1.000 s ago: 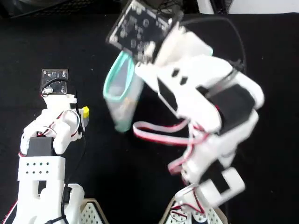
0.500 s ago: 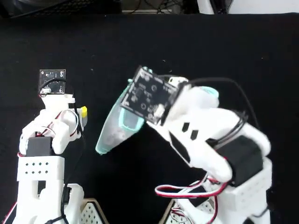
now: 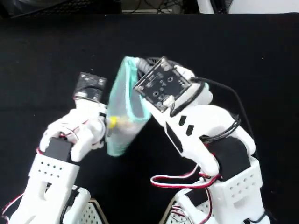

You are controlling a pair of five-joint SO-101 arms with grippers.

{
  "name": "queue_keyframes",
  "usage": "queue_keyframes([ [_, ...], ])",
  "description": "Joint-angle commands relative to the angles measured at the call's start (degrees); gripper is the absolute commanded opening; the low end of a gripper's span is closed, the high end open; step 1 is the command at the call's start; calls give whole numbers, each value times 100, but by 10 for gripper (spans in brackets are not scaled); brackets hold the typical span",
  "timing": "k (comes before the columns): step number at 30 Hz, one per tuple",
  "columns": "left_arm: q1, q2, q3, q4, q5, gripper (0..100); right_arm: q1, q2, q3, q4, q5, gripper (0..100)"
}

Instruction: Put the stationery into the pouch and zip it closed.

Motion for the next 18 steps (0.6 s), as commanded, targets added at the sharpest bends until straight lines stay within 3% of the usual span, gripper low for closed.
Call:
queue_keyframes([
  [1, 655, 0, -391, 26, 44, 199, 88, 259, -637, -413, -325, 11],
  [5, 945, 0, -664, 18, 44, 199, 97, 866, -1402, -273, -536, 11],
  [11, 884, 0, -734, 62, 44, 202, 62, 1253, -2545, 818, -571, 11],
  [18, -330, -615, -884, 404, 9, 204, 62, 1244, -2835, 1829, -519, 12],
])
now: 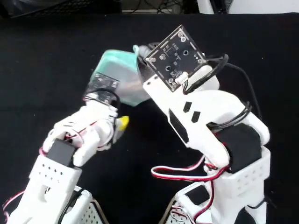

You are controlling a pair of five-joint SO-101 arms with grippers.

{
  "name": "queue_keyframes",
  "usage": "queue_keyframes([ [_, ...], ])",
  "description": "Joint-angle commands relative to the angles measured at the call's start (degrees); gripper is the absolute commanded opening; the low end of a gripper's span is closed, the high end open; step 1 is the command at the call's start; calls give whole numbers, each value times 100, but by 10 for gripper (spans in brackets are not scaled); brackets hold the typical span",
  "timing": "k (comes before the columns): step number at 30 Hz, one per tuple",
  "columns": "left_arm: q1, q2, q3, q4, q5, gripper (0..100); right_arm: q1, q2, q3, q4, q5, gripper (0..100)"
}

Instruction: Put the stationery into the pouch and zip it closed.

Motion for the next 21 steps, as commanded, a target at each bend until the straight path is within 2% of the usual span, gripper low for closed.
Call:
queue_keyframes([
  [1, -690, -624, -444, 290, 18, 205, 44, 4, -382, 237, -9, 12],
  [3, -998, -1099, -479, 527, -44, 235, 44, 4, -356, 325, -9, 12],
  [6, -1349, -1934, -400, 809, -536, 291, 35, 4, -347, 492, -44, 12],
  [8, -1464, -2479, -277, 897, -888, 292, 35, 4, -347, 607, -44, 12],
  [13, -963, -3560, 286, 1081, -1486, 295, 35, 4, -347, 651, -44, 12],
  [21, -549, -4026, 1051, 888, -1495, 296, -633, 13, -347, 633, -53, 12],
])
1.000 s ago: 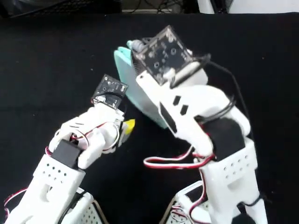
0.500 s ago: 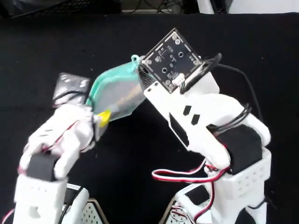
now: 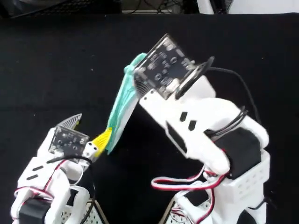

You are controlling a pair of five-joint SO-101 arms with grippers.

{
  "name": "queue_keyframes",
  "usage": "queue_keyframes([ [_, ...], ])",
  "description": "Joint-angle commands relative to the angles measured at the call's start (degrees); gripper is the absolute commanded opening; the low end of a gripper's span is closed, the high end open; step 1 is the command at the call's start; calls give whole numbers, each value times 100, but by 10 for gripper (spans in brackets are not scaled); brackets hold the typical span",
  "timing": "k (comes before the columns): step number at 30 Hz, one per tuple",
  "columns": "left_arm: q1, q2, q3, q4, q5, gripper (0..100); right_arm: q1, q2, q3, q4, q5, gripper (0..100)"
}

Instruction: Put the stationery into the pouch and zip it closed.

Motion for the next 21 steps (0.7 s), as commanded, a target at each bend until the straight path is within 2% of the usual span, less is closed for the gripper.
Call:
queue_keyframes([
  [1, 154, -79, 4, -70, -26, 296, -193, 40, -286, -44, -53, 12],
  [7, 224, -79, -1165, 765, 44, 295, -193, 31, 22, -431, -18, 12],
  [13, 1068, -44, -1824, 1407, 387, 296, -193, 31, 462, -791, -18, 12],
  [15, 1297, -35, -1604, 1231, 510, 295, -193, 22, 505, -774, -18, 12],
  [17, 1341, -35, -1174, 721, 554, 294, -193, 22, 523, -738, -18, 12],
  [21, 919, -35, -171, -457, 545, 293, -211, 13, 488, -510, -9, 12],
])
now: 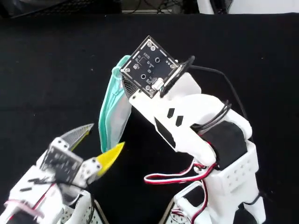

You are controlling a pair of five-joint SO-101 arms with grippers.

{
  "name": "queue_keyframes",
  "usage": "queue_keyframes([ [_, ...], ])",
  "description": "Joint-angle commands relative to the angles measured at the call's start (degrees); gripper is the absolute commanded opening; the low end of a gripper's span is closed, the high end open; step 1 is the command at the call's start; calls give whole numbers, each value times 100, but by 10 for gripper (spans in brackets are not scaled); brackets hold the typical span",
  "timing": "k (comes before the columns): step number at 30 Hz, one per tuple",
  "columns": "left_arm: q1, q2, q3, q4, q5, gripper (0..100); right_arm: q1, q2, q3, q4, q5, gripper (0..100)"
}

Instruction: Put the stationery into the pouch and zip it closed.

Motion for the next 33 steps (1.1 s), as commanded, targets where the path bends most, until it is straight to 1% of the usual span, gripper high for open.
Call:
queue_keyframes([
  [1, -356, 26, 734, -1002, 53, 293, -62, -22, -40, 149, -9, 12],
  [4, -444, 26, 1077, -1354, 62, 292, -62, -22, -4, 378, -9, 12],
  [7, -391, 26, 1121, -1398, 62, 278, -44, -22, -4, 545, -9, 12],
  [9, -330, 26, 1156, -1503, 62, 214, -44, -75, 4, 721, -9, 12],
  [11, -303, 9, 1253, -1635, 97, 105, -44, -207, 66, 958, -9, 12],
  [12, -312, -18, 1305, -1705, 229, 45, -53, -312, 145, 1073, -9, 12],
  [13, -312, -18, 1332, -1767, 308, 20, -62, -453, 251, 1187, -18, 12],
  [15, -277, -18, 1429, -1785, 519, 56, -70, -760, 629, 1292, -26, 12],
  [18, -277, -18, 1560, -1934, 853, 55, -70, -1332, 1481, 1204, -44, 13],
  [24, -277, -18, 1807, -1987, 905, 55, -70, -2501, 3758, 290, -44, 18],
  [25, -277, -18, 1815, -1969, 905, 55, -70, -2695, 4040, 123, -53, 31],
  [29, -277, -18, 1903, -1960, 905, 55, -70, -3231, 4655, -431, -53, 147],
  [30, -277, -18, 1938, -1969, 905, 55, -79, -3284, 4716, -554, -62, 162],
  [33, -277, -18, 1965, -1960, 905, 55, -255, -3292, 4831, -870, -114, 150],
])
